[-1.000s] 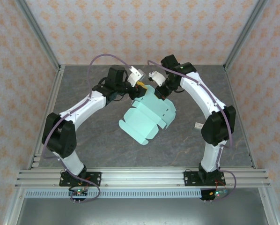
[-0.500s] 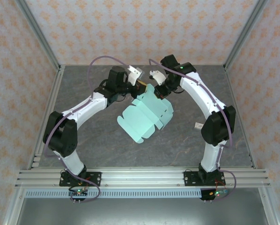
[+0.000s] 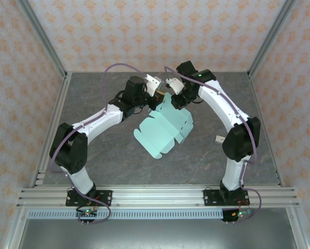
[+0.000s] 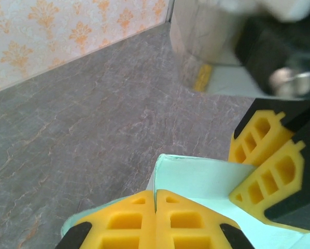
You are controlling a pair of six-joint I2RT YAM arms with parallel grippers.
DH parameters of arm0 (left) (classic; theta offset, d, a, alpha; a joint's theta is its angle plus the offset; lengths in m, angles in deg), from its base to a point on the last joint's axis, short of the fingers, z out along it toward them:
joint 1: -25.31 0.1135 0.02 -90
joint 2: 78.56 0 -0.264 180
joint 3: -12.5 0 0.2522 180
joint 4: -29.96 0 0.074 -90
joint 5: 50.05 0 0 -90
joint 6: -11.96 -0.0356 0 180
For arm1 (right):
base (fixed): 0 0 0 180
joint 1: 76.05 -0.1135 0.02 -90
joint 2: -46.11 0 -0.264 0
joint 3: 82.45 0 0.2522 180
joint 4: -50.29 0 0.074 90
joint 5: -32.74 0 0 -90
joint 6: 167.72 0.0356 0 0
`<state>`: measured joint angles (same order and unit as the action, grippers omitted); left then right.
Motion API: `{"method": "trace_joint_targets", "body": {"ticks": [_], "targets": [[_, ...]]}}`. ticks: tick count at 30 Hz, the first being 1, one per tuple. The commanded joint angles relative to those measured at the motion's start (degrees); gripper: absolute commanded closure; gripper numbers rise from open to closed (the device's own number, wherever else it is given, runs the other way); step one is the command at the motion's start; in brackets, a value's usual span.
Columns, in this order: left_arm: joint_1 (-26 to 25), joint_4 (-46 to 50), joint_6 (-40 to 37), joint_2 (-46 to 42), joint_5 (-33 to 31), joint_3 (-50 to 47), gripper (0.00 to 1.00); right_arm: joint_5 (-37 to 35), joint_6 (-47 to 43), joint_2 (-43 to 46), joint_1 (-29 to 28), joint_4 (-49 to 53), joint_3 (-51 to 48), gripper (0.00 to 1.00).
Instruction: Fold the paper box
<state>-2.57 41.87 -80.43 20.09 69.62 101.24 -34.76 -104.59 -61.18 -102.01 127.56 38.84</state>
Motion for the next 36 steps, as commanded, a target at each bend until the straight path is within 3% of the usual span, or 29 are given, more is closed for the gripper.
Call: {"method": "trace_joint_targets", "body": {"ticks": [1, 24, 36], "targets": [[0.31, 3.07, -2.44, -0.89, -0.69, 1.06, 1.00, 0.00, -2.33, 3.41, 0.20, -0.33, -1.28, 0.85], [1.40, 4.66, -4.55, -1.88, 0.09, 1.26, 1.00, 2.05, -7.29, 5.55, 3.33, 0.61, -7.80, 0.65], [1.44, 4.92, -4.67, -2.13, 0.55, 1.13, 1.00, 3.74, -8.19, 4.38, 3.39, -1.66, -9.17, 0.75]]}}
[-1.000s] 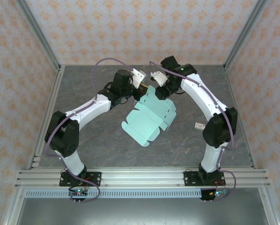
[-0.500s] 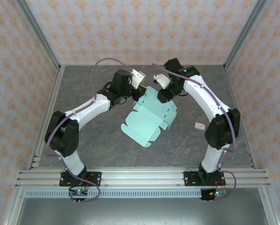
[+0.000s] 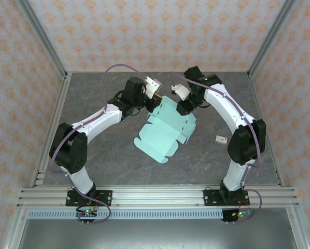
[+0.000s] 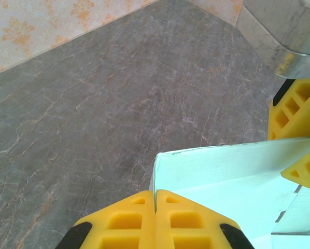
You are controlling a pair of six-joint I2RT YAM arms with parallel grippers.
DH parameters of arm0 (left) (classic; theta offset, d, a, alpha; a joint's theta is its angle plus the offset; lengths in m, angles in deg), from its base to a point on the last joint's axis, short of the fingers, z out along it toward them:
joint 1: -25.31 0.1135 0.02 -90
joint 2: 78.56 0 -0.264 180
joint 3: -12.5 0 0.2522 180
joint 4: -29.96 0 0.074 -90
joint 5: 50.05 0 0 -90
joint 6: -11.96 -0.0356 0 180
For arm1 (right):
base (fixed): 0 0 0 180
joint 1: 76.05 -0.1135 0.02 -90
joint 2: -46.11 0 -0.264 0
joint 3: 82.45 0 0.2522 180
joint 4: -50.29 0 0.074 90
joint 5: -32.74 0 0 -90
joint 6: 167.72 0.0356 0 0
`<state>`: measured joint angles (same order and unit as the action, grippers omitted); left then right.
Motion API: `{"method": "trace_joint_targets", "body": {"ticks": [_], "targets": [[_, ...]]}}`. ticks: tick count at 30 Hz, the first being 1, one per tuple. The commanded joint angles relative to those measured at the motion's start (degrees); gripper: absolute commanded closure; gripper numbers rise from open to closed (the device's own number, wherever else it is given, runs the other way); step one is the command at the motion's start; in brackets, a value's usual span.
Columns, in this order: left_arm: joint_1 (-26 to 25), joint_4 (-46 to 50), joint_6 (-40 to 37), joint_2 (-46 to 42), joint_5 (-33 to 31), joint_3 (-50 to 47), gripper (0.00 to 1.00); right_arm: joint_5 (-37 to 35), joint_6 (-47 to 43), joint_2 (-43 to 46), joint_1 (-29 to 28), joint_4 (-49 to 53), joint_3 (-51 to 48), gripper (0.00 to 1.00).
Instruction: Fold the paper box
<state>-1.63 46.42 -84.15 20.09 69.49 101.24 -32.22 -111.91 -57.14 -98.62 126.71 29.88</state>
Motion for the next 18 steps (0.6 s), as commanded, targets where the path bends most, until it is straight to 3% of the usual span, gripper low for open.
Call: {"method": "trace_joint_targets", "body": {"ticks": [1, 7, 18], "targets": [[0.51, 0.26, -0.88, -2.07, 0.65, 1.05, 1.00, 1.22, -0.80, 0.24, -0.02, -1.06, -0.19, 0.76], [0.48, 0.12, -0.66, -2.09, 0.98, 1.05, 1.00, 1.88, -1.22, -0.96, 0.02, -1.22, 0.52, 0.80], [0.49, 0.47, 0.26, -2.17, 0.32, 0.87, 1.00, 1.06, -0.93, 0.14, -0.07, -2.60, -0.06, 0.99]]}}
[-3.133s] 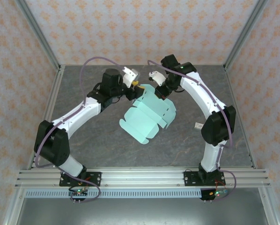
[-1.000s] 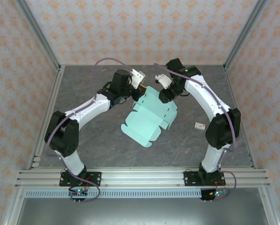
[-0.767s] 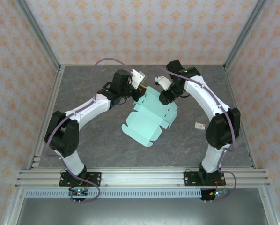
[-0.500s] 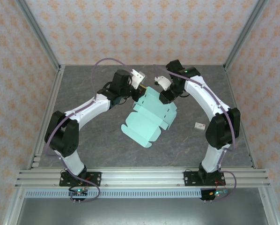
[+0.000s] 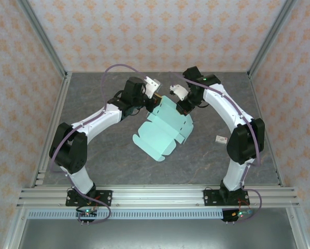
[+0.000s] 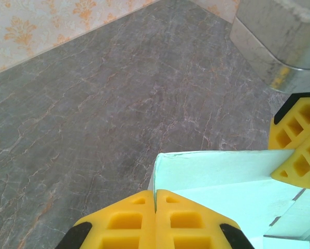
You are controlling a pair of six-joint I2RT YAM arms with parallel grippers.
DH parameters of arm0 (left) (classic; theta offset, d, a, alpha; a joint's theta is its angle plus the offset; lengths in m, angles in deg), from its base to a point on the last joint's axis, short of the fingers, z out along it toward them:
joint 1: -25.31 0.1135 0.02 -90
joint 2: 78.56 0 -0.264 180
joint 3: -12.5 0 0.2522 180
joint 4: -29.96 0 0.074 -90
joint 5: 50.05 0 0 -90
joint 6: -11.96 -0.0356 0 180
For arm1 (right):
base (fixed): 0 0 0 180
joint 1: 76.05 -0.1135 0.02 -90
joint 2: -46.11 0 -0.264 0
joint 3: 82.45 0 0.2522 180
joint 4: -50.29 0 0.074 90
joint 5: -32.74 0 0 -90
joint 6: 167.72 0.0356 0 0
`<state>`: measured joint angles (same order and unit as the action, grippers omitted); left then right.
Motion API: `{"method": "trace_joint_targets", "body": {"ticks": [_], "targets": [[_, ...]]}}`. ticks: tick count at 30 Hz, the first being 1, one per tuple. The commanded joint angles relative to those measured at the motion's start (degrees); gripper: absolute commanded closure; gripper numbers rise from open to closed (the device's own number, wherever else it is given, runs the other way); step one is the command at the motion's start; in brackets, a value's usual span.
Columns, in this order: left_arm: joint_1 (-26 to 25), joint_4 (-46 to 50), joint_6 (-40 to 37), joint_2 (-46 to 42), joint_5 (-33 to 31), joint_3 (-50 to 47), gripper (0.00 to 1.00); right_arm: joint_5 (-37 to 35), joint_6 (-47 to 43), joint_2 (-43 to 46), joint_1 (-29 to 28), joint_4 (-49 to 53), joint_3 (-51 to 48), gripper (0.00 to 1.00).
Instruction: Fold the paper box
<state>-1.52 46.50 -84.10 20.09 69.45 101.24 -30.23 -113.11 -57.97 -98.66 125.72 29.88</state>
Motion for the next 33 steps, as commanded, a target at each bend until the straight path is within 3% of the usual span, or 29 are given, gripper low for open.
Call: {"method": "trace_joint_targets", "body": {"ticks": [1, 6, 14, 19, 26, 33], "targets": [[0.31, 0.40, 0.88, -2.27, -0.15, 0.87, 1.00, -1.50, 1.07, 1.55, -0.18, -2.56, -0.42, 1.00], [-1.21, -2.01, 4.29, -2.78, -4.57, -0.72, 1.00, -2.33, 6.09, 2.56, -0.40, -4.32, -0.12, 1.00], [-7.22, -4.86, 10.92, -1.69, -19.26, -1.42, 0.92, -7.41, 12.44, 1.72, -2.62, -5.00, 0.94, 1.00], [-9.79, -8.88, 16.33, -0.53, -24.96, -2.63, 0.92, -9.02, 13.92, 1.77, -3.32, -6.37, 0.69, 1.00], [-10.46, -16.84, 25.24, 0.53, -22.73, -5.44, 0.90, -8.57, 16.19, 1.76, -3.49, -8.07, 0.69, 1.00], [-10.53, -18.42, 25.79, 1.24, -18.85, -5.50, 0.81, -9.43, 15.84, 1.47, -3.38, -7.65, 0.58, 1.00]]}}
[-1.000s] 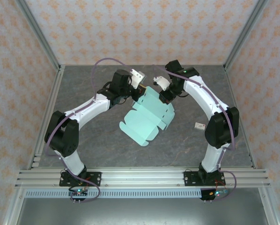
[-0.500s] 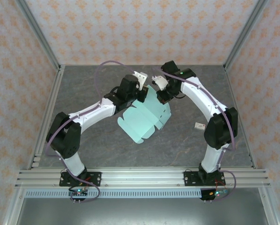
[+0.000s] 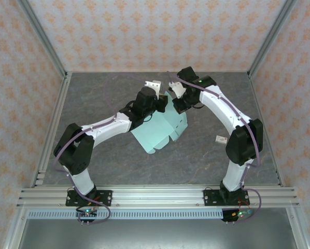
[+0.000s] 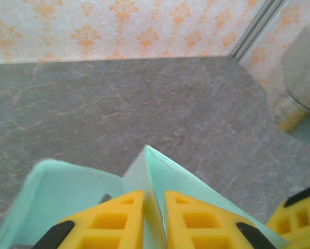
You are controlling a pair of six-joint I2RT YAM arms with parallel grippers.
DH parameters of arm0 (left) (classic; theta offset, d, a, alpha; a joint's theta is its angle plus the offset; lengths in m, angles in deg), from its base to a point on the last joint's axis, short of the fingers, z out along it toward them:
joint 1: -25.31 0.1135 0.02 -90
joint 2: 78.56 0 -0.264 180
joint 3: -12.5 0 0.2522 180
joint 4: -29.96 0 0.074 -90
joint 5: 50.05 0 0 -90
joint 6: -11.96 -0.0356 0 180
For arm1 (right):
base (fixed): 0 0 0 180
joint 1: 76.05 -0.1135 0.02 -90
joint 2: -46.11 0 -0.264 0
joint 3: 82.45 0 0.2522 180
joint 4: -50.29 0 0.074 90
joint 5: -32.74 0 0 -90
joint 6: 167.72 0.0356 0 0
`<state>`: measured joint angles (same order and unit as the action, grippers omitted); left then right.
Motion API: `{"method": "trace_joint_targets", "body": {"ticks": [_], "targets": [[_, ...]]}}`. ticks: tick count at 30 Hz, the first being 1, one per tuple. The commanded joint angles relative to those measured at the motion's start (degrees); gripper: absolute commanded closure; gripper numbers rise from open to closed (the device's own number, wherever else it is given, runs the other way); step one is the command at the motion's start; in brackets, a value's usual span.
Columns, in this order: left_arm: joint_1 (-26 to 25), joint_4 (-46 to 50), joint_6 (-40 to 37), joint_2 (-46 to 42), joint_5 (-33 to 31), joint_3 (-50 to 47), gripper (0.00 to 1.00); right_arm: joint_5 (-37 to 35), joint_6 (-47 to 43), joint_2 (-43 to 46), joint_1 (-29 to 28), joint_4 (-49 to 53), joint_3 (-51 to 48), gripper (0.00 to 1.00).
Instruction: Fold the paper box
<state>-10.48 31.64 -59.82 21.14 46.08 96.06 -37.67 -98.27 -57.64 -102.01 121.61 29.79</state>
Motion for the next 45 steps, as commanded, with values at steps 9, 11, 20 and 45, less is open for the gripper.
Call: {"method": "trace_joint_targets", "body": {"ticks": [9, 11, 20, 45], "targets": [[-1.40, -1.69, -0.46, 0.54, 4.97, 0.36, 0.79, -1.56, 0.32, 1.15, 0.30, -3.18, 0.86, 1.00], [-0.92, -1.30, -0.85, -0.30, 4.69, -0.27, 0.79, -1.65, -0.48, 1.17, 0.55, -2.73, 0.93, 1.00], [3.45, 6.62, -6.41, -11.41, 4.73, -6.59, 0.65, -0.61, -10.59, 3.86, 1.82, 0.48, 0.58, 1.00], [14.74, 13.12, -22.35, -12.97, 26.75, -14.36, 0.39, 8.00, -25.83, -2.06, 2.12, 10.29, 8.23, 1.00]]}}
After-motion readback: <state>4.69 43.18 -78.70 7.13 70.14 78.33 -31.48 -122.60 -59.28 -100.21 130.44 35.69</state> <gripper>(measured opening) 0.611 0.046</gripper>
